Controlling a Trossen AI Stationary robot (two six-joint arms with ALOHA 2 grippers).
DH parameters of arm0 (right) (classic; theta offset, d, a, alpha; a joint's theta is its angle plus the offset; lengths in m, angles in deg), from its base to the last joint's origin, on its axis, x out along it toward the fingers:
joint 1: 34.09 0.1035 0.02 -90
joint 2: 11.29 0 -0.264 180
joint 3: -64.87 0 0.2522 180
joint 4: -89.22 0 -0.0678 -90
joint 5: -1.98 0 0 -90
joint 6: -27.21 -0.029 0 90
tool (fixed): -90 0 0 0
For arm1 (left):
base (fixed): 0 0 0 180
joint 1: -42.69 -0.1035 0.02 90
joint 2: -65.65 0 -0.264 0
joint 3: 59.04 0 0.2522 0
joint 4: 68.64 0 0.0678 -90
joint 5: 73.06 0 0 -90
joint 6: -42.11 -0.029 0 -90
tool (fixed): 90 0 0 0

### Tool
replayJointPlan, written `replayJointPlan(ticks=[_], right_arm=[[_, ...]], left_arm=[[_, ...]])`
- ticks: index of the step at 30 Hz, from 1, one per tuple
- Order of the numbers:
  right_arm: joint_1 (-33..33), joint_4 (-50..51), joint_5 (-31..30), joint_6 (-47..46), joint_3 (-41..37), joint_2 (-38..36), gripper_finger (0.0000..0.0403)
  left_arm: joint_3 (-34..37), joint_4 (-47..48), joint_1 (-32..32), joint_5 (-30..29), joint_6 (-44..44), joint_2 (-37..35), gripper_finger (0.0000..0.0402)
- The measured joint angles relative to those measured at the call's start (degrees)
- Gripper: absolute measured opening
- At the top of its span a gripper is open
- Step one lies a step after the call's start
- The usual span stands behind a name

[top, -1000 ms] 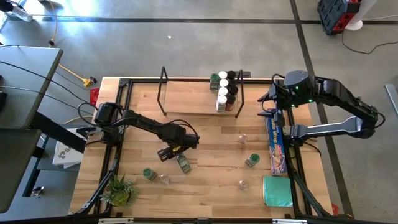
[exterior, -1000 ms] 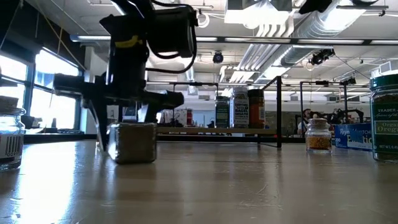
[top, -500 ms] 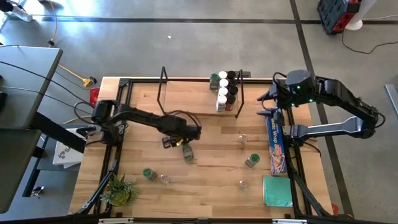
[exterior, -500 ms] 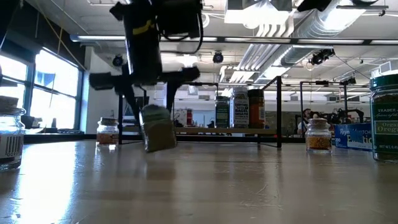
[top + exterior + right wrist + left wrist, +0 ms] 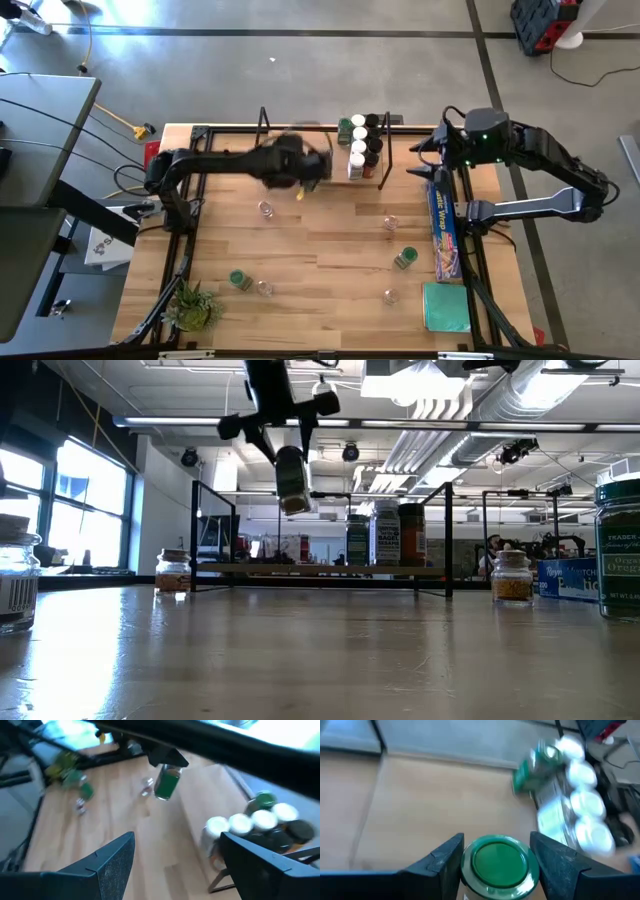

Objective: Shelf spices
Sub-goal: Put the green seasoning bottle on the shelf aligned with the other green seasoning bottle

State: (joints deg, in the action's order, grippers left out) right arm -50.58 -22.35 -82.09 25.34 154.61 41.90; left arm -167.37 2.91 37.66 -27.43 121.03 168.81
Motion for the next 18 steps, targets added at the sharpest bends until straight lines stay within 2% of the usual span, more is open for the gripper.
replayJointPlan(ticks=[3,7,11,18], right_arm=[[-0.02,-2.08,-3.16,-3.33,0.0,0.07,0.0286],[0.0,-4.71,-5.84,-7.14,0.0,0.13,0.0286],[-0.01,-6.07,-8.93,-10.08,0.02,0.58,0.0286],[0.0,-6.08,-13.0,-13.17,0.04,1.35,0.0286]], left_arm=[[0.02,-7.28,-4.55,-0.35,-12.58,0.62,0.0198],[0.02,-20.48,-9.7,2.97,-26.74,2.94,0.0198],[0.02,-28.25,-12.0,4.56,-34.01,5.52,0.0198],[0.04,-34.9,-12.47,4.76,-43.02,9.52,0.02]])
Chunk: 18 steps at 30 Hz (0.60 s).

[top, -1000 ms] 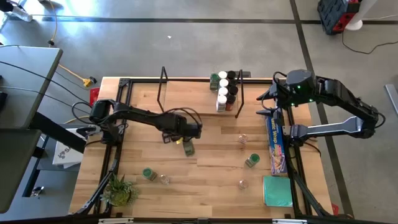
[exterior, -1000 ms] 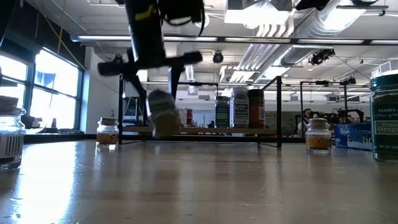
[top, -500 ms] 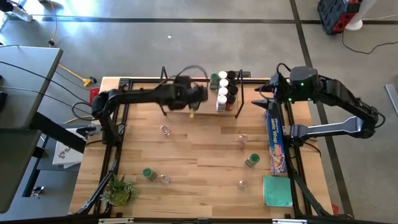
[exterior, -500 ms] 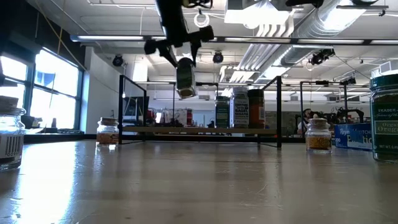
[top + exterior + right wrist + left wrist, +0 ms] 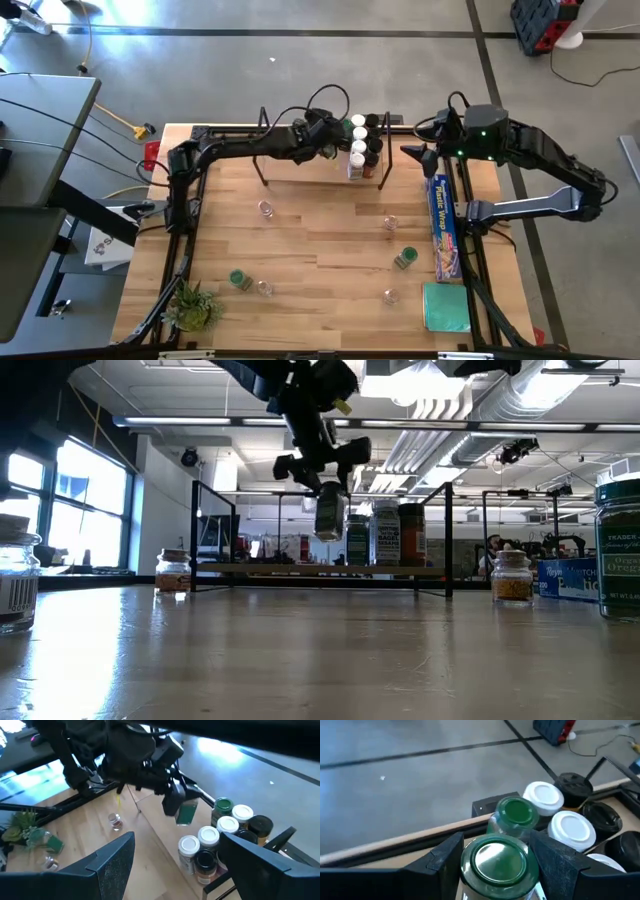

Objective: Shelf spices
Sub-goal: Put the green seasoning bottle on the shelf aligned with the other green seasoning bottle

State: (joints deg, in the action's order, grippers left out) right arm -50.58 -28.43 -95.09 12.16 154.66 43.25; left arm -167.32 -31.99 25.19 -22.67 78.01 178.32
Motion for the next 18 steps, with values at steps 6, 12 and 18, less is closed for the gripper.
replayJointPlan(ticks=[6,12,18], right_arm=[[0.02,-0.02,-1.87,-1.23,0.04,0.64,0.0286],[0.02,0.12,-1.67,-1.2,0.04,0.75,0.0286],[0.02,0.44,-1.23,4.74,0.04,0.55,0.0286]], left_arm=[[-0.02,-7.1,0.92,0.42,-6.5,3.27,0.0236],[-0.02,-9.29,1.2,0.31,-6.66,4.8,0.0226],[-0.8,-8.76,1.85,0.44,-11.54,3.19,0.022]])
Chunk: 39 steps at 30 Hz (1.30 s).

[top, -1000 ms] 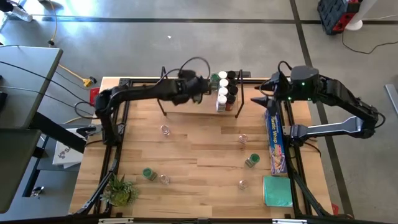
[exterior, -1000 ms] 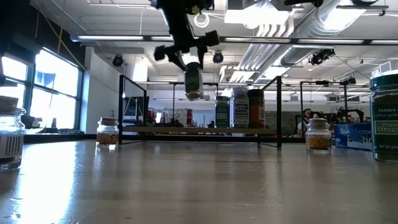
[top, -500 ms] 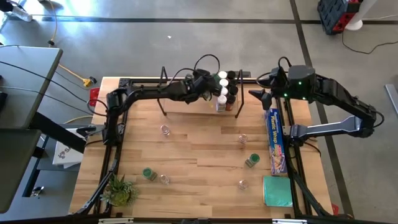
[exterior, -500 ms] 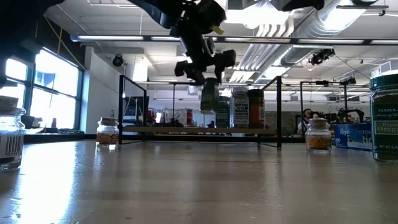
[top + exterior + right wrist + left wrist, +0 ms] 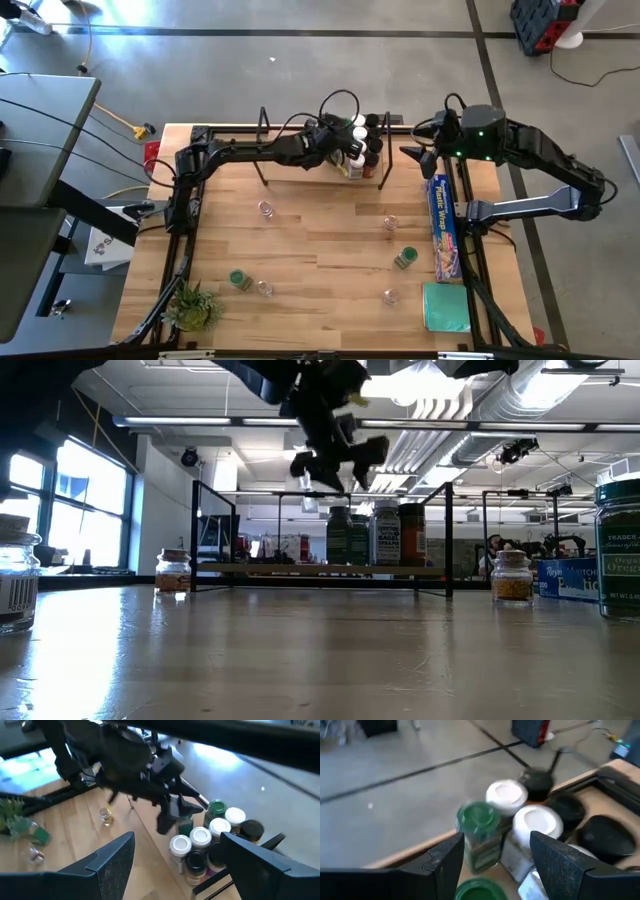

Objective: Shelf spices
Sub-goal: Put the green seasoning bottle on the shelf aligned with the other green seasoning bottle

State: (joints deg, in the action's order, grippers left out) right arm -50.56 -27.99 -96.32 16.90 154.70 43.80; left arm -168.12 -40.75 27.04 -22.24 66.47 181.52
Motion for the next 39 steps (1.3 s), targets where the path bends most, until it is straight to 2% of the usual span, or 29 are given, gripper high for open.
replayJointPlan(ticks=[4,8,11,14,17,18,23,28,39], right_arm=[[0.0,0.19,0.02,1.77,0.0,-0.1,0.0286],[0.0,0.75,0.02,1.9,0.0,-0.2,0.0286],[0.0,1.4,0.04,2.02,0.0,-0.22,0.0286],[0.02,1.68,0.21,1.78,0.0,-0.22,0.0286],[0.0,1.72,0.2,2.03,0.0,-0.18,0.0286],[0.0,1.7,0.2,2.36,0.0,-0.18,0.0286],[0.02,1.73,0.18,0.5,0.0,-0.2,0.0286],[0.02,1.75,-0.01,-2.84,0.0,-0.2,0.0286],[0.02,1.73,-1.48,-4.89,0.0,-0.2,0.0286]], left_arm=[[-2.69,7.07,0.16,6.82,-6.68,-4.62,0.0216],[-2.96,22.49,0.07,13.08,-8.67,-10.48,0.02],[-2.89,36.48,-1.48,18.53,-7.96,-12.31,0.0163],[0.68,40.2,-3.61,23.98,-13.54,-12.06,0.0097],[7.35,33.34,-5.42,28.86,-21.43,-11.19,0.0024],[9.5,30.87,-5.97,29.56,-22.13,-10.77,0.0012],[16.93,16.52,-8.73,30.3,-20.42,-9.52,0.0018],[21.38,0.92,-9.42,35.06,-16.55,-9.52,0.0002],[21.73,-10.42,-9.37,36.56,-10.55,-8.99,0.0001]])
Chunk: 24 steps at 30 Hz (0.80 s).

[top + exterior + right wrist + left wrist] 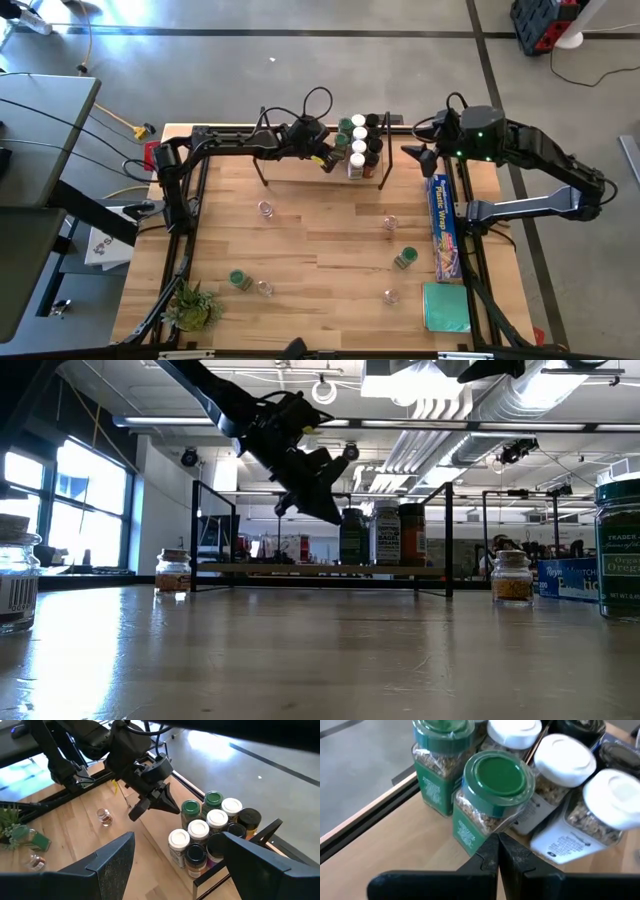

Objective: Shelf spices
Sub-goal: Put the green seasoning bottle on the shelf aligned with the other green seasoning bottle

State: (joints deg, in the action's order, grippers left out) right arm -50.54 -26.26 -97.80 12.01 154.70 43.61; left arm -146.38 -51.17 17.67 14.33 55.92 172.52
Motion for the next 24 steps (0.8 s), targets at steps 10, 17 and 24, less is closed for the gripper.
replayJointPlan(ticks=[10,17,24], right_arm=[[0.0,0.0,-1.08,0.0,0.0,0.0,0.0286],[0.0,0.02,-1.1,-1.41,0.0,0.02,0.0286],[0.0,0.09,-1.19,-1.36,0.0,0.02,0.0286]], left_arm=[[0.0,1.72,0.06,1.63,3.73,-0.79,0.0001],[0.04,2.48,-0.04,-2.3,11.2,1.15,0.0],[0.01,-2.86,0.66,0.6,15.35,4.0,0.0]])
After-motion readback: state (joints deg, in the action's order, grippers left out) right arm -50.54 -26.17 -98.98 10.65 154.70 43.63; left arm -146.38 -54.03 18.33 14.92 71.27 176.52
